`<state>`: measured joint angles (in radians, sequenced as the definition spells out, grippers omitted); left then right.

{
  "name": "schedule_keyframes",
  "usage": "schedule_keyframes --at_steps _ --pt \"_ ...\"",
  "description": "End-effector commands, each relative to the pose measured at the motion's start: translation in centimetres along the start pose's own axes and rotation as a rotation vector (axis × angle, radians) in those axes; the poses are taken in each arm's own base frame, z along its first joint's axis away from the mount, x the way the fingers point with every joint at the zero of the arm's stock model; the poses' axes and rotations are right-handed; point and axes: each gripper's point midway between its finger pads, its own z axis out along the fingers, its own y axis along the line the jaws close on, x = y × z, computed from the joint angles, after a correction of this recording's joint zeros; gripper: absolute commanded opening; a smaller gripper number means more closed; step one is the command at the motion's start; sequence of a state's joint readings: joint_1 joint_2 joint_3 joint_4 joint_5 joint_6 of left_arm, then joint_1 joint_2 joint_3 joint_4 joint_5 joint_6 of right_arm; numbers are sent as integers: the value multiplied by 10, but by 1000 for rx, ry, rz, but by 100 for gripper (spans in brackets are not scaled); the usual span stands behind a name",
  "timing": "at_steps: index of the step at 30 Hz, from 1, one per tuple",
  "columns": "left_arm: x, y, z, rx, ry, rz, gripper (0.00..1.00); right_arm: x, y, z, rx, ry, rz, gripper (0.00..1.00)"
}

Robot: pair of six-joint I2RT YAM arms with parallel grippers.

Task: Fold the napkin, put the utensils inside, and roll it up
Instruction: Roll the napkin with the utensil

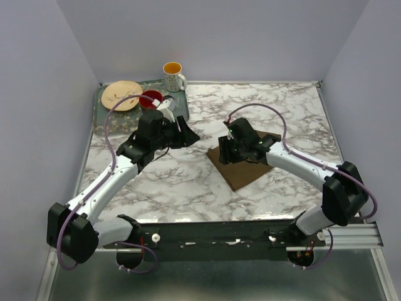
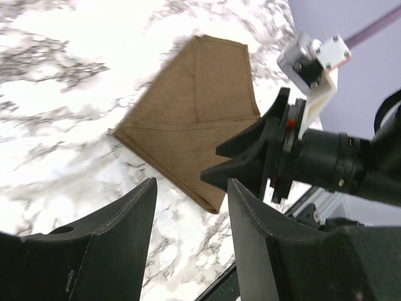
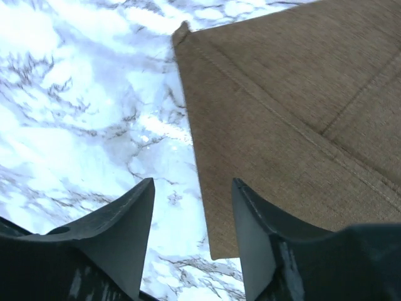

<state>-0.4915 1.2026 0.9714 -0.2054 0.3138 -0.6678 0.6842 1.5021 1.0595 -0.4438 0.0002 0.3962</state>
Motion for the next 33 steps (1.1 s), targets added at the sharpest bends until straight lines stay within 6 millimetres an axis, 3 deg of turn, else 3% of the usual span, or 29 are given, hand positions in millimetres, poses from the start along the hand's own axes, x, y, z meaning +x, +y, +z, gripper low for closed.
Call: schedule_keyframes --at_steps 1,6,9,15,21,33 --pt "-12 24 -25 -101 -110 -41 59 16 7 11 122 100 -261 62" --pt "-16 36 -40 -134 -138 -52 60 24 9 29 222 175 -390 64" --pt "-14 39 -42 -134 -132 -51 60 26 11 33 234 181 -445 73" --pt "-5 46 -39 -130 -116 -67 60 36 15 41 203 214 -495 74" --pt "-4 49 -39 -128 -115 -75 60 51 7 50 245 250 -488 68" --pt "-6 45 -35 -97 -104 -82 60 61 -5 60 312 265 -491 55"
